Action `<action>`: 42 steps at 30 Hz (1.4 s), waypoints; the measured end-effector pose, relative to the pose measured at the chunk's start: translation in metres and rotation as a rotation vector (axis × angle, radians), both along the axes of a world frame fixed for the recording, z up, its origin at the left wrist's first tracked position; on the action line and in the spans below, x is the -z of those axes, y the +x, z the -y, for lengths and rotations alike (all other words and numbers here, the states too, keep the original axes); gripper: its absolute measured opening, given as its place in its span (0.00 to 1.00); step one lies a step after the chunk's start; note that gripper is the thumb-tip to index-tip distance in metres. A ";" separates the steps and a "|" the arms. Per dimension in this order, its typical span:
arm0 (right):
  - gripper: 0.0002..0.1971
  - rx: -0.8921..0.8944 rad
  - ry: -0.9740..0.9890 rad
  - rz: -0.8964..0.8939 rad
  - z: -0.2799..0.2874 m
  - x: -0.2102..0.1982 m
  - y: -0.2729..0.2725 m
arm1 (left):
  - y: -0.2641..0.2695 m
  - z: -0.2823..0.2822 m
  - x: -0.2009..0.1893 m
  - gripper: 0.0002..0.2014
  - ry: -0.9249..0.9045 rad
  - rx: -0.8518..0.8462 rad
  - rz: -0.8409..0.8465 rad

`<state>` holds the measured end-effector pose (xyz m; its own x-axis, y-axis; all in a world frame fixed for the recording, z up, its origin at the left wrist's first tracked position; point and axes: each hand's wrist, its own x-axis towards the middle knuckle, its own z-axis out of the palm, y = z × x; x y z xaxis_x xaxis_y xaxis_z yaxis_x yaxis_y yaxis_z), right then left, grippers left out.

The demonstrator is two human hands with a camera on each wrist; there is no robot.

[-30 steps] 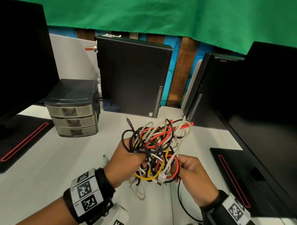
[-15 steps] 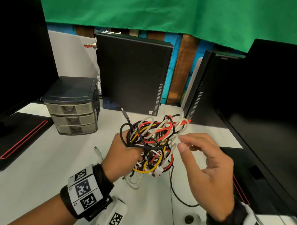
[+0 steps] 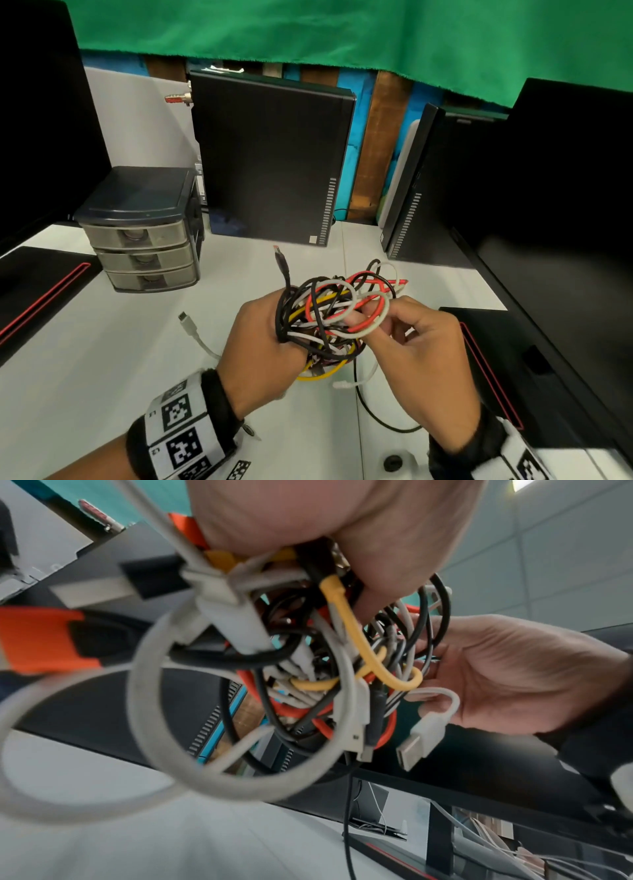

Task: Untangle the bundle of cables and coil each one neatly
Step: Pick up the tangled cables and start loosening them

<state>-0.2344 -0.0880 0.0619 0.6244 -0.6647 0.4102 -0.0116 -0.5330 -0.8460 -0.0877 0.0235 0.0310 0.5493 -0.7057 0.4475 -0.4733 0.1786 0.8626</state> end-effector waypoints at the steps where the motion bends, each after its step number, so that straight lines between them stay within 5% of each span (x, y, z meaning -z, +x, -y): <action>1: 0.12 -0.008 0.005 -0.029 0.001 0.001 0.000 | 0.000 0.000 0.003 0.17 0.012 -0.016 0.018; 4: 0.15 -0.047 0.119 -0.042 0.004 0.002 -0.001 | -0.002 0.002 0.007 0.18 0.009 -0.022 0.023; 9: 0.06 -0.071 0.239 0.096 0.003 -0.004 -0.004 | -0.001 0.007 0.003 0.22 -0.004 0.043 -0.098; 15: 0.12 -0.435 0.783 0.111 0.023 -0.017 -0.009 | 0.024 0.005 0.012 0.19 0.067 -0.078 -0.030; 20: 0.20 -0.326 0.767 -0.200 0.029 -0.005 -0.001 | 0.020 0.005 0.020 0.16 0.117 -0.073 0.025; 24: 0.16 -0.328 0.828 0.105 0.039 -0.005 -0.005 | 0.031 0.008 0.022 0.21 0.165 -0.128 -0.065; 27: 0.15 -0.538 0.802 0.350 0.048 -0.023 -0.020 | 0.049 0.010 0.029 0.16 0.205 -0.200 -0.212; 32: 0.29 -0.461 0.888 0.004 0.042 -0.031 -0.022 | 0.058 0.009 0.035 0.11 0.267 -0.249 -0.208; 35: 0.22 -0.386 0.730 0.178 0.042 -0.028 -0.020 | 0.069 0.007 0.038 0.09 0.370 -0.284 -0.226; 38: 0.13 -0.504 0.531 0.379 0.046 -0.032 -0.025 | 0.079 0.006 0.035 0.09 0.496 -0.265 -0.313; 42: 0.11 -0.476 0.302 0.309 0.048 -0.036 -0.029 | 0.087 0.008 0.031 0.04 0.610 -0.249 -0.305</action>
